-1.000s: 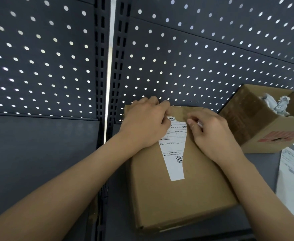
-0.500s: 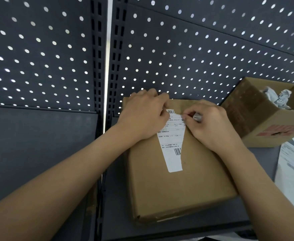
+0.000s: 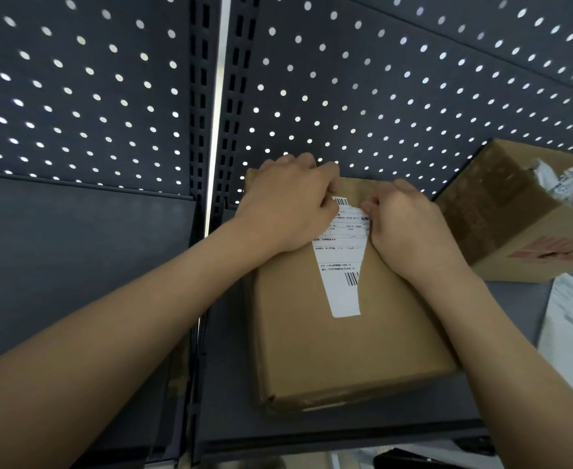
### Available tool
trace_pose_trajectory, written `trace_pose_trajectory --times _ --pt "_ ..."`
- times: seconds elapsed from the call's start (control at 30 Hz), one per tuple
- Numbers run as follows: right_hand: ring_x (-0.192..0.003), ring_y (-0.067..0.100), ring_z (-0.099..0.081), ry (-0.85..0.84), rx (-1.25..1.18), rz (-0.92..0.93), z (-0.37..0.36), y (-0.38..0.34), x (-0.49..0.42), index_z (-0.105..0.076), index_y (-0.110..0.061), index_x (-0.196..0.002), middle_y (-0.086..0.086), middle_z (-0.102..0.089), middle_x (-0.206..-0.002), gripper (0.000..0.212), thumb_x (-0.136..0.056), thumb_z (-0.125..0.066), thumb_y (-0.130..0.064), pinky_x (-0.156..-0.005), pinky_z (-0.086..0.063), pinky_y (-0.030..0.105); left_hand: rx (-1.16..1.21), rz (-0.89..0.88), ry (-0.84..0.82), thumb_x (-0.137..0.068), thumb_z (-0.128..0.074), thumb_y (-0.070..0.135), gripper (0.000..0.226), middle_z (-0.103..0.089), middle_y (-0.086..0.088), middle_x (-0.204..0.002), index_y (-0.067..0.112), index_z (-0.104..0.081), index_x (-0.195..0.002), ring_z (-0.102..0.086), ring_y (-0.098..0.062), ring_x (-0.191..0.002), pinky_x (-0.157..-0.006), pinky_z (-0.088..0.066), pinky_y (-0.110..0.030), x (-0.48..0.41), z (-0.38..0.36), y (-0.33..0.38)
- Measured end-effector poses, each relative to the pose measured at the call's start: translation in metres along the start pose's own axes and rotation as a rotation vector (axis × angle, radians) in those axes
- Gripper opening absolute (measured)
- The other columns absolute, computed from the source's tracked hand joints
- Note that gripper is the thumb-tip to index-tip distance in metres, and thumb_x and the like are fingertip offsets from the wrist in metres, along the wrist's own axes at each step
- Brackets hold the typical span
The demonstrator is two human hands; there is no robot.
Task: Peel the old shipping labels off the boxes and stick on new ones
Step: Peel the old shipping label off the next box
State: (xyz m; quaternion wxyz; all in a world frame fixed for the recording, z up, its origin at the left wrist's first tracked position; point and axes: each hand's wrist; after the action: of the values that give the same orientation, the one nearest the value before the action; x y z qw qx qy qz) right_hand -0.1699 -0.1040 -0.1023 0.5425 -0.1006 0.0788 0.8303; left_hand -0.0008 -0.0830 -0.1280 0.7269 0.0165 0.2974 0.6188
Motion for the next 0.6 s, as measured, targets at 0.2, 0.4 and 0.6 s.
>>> trace_pose_trajectory --times 0.2,0.4,0.6 --pt "-0.105 0.033 -0.052 0.006 -0.049 -0.014 0.0004 0.0012 0.0027 -0.061 -0.003 -0.108 0.016 -0.057 -0.106 0.022 -0.101 -0.046 -0.018 -0.068 -0.017 0.022 -0.001 -0.007 0.016 -0.090 -0.050 0.033 0.023 -0.057 -0.001 -0.100 0.024 -0.061 -0.109 -0.053 -0.025 -0.097 -0.080 -0.035 -0.034 0.0001 -0.0001 -0.0001" --pt "-0.105 0.029 -0.052 -0.009 -0.095 -0.023 0.0014 0.0029 0.0045 -0.061 -0.009 -0.107 0.011 -0.056 -0.107 0.018 -0.101 -0.047 -0.018 -0.069 -0.019 0.022 0.000 -0.006 0.016 -0.091 -0.049 0.033 0.024 -0.058 0.000 -0.103 0.026 -0.061 -0.110 -0.054 -0.025 -0.098 -0.078 -0.032 -0.032 0.0002 0.0001 -0.0007" --pt "-0.103 0.027 -0.051 -0.014 -0.120 -0.014 0.0017 0.0047 0.0051 -0.061 -0.010 -0.105 0.005 -0.053 -0.103 0.015 -0.101 -0.047 -0.016 -0.074 -0.025 0.026 0.013 -0.003 0.004 -0.091 -0.049 0.033 0.024 -0.058 -0.001 -0.104 0.025 -0.061 -0.110 -0.054 -0.025 -0.099 -0.081 -0.035 -0.035 -0.0004 0.0006 -0.0001"
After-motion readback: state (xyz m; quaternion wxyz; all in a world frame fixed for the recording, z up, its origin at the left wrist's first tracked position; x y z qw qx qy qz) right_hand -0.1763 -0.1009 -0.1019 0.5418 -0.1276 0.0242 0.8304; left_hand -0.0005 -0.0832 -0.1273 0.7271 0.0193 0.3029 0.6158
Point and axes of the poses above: each hand's wrist, its own x-axis away from the middle knuckle, its own z-axis out of the back of the hand, y = z × x
